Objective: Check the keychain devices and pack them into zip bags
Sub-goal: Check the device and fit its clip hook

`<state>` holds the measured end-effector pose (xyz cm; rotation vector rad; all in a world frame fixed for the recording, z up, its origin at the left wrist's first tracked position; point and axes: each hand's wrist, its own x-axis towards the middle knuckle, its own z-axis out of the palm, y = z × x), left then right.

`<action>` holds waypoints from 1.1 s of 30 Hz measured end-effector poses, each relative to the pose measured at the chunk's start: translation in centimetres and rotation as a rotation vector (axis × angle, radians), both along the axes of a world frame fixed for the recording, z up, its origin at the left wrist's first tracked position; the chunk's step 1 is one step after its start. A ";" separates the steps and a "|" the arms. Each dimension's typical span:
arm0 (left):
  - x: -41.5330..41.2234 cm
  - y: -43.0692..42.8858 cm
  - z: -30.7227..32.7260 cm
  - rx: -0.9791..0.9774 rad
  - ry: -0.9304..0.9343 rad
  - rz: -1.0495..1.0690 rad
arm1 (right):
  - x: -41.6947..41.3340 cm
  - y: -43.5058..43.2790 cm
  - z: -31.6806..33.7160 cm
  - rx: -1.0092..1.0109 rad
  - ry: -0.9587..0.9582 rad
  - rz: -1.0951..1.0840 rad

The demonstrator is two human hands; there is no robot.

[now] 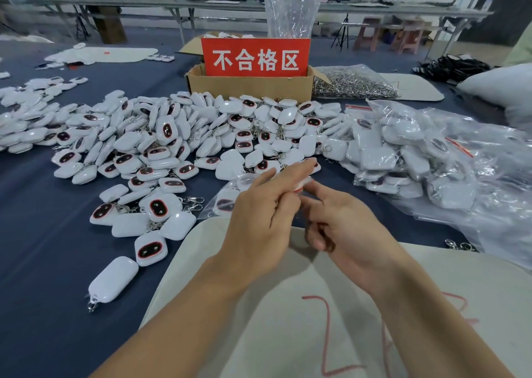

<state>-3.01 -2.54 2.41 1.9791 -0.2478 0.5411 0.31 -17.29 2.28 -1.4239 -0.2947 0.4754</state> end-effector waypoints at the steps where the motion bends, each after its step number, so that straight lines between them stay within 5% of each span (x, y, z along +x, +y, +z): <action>1: 0.0 0.1 -0.1 -0.030 0.018 -0.003 | -0.1 0.2 0.0 -0.025 -0.017 -0.036; 4: 0.1 0.2 -0.2 -0.044 0.032 -0.020 | -0.4 0.3 0.2 -0.061 -0.063 -0.274; 8: -0.2 -0.2 -0.5 0.095 0.076 -0.116 | -0.4 0.2 0.0 -0.556 -0.363 -0.551; 12: -0.3 -0.8 -0.3 0.199 0.124 -0.048 | 0.0 -0.6 0.4 -0.790 -0.336 -0.634; 17: -0.4 -1.0 0.1 0.558 0.088 0.358 | 0.1 -1.4 0.8 -0.882 -0.304 -0.779; 20: -0.5 -1.2 -0.3 0.655 0.195 0.257 | 0.3 -1.4 0.5 -0.831 -0.338 -0.777; 23: -0.9 -1.0 -0.1 0.538 0.209 0.104 | 0.2 -1.0 0.4 -0.708 -0.347 -0.732; 27: -0.1 1.0 0.4 0.360 0.103 0.364 | -0.3 -1.0 0.3 -0.628 -0.322 -0.662; 33: 2.0 3.9 0.7 -0.637 0.060 0.528 | -0.4 -1.4 0.2 -0.929 -0.407 -0.324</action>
